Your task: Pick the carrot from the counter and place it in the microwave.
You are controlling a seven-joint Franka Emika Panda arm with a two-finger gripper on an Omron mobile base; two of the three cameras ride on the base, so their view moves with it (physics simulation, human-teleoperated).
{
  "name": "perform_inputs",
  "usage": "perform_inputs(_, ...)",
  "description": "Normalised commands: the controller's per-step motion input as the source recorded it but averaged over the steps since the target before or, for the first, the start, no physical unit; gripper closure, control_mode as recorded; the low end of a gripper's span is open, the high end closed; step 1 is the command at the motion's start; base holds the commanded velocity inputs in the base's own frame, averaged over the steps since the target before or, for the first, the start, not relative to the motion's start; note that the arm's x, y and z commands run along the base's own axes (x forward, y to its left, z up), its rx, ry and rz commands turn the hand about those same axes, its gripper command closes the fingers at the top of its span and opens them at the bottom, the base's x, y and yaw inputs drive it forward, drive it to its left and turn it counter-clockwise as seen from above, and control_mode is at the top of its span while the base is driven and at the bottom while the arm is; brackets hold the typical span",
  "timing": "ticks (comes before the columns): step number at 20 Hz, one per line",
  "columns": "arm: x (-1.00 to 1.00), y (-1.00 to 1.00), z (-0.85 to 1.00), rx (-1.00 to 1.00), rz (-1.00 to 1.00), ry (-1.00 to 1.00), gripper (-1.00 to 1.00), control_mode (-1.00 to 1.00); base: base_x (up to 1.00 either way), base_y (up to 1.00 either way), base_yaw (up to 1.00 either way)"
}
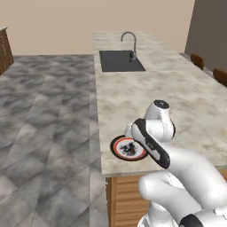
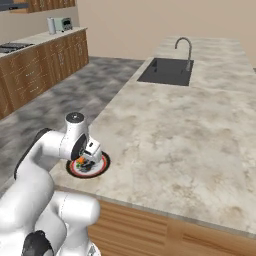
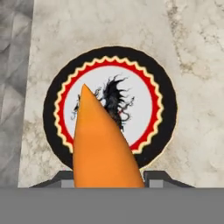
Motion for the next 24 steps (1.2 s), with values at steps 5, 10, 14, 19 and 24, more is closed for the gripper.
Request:
perform_inputs(5, -0.59, -0.16, 0.99, 0.00, 0.11, -0.01, 1.00, -1.00, 0.00, 0.00, 0.00)
perform_inputs(10, -0.80, -0.68, 0.72, 0.00, 0.13, 0.00, 1.00, -1.00, 0.00, 0.00, 0.00)
perform_inputs(14, -0.46, -0.04, 0.68, -0.01, 0.16, 0.09, 1.00, -1.00, 0.00, 0.00, 0.00)
perform_inputs(19, -0.14, -0.01, 0.13, 0.00, 0.07, 0.01, 1.00, -1.00, 0.00, 0.00, 0.00)
perform_inputs(24, -0.03, 0.00, 0.00, 0.00, 0.00, 0.00, 1.00, 1.00, -0.26, -0.09, -0.48)
